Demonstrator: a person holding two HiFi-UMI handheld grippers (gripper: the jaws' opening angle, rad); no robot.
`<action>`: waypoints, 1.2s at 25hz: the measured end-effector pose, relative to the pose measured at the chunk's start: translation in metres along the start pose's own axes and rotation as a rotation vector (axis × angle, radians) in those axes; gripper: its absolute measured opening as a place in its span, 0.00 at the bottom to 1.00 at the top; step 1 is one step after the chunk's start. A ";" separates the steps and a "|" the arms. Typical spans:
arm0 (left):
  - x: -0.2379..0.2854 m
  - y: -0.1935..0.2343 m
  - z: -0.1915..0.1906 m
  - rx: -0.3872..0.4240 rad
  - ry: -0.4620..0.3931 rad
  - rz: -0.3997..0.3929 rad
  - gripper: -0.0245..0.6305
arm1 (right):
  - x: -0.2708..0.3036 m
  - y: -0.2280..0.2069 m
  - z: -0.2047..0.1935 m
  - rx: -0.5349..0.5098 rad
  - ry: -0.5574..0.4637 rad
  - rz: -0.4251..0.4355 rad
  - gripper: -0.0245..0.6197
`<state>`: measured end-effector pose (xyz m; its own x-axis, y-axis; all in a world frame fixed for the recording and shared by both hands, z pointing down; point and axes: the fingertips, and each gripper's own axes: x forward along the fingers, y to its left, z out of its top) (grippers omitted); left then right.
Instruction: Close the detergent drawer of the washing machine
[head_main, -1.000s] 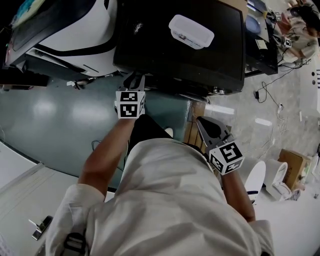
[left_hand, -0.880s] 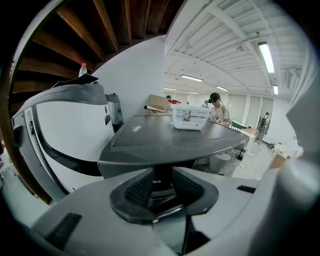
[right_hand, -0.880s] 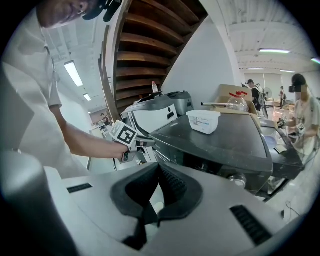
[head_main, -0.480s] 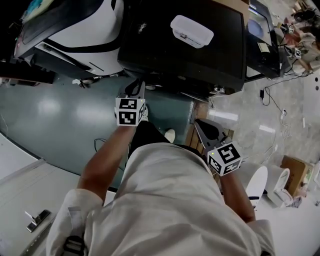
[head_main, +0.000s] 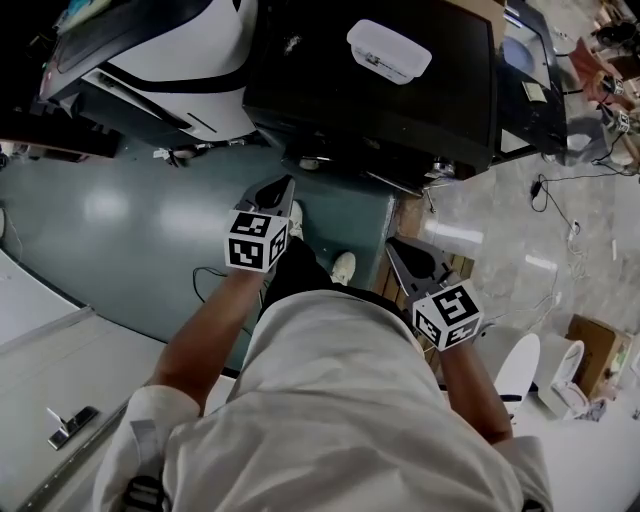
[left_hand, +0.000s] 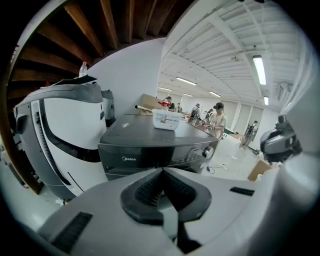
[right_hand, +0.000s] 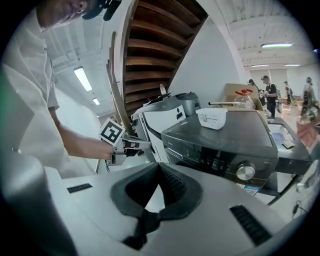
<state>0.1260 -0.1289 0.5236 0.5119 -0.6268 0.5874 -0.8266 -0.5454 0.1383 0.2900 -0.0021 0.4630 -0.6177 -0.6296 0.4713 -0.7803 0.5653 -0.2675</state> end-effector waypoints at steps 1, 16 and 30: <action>-0.005 -0.008 -0.001 -0.001 0.001 -0.032 0.03 | -0.001 0.002 -0.001 -0.001 -0.002 0.003 0.05; -0.079 -0.089 0.004 0.025 0.005 -0.337 0.03 | -0.015 0.021 0.009 -0.041 -0.058 0.013 0.05; -0.105 -0.098 0.008 0.007 -0.050 -0.339 0.03 | -0.020 0.035 0.018 -0.096 -0.069 0.030 0.05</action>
<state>0.1550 -0.0142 0.4415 0.7681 -0.4353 0.4696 -0.6060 -0.7312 0.3133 0.2733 0.0204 0.4299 -0.6487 -0.6447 0.4046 -0.7503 0.6309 -0.1976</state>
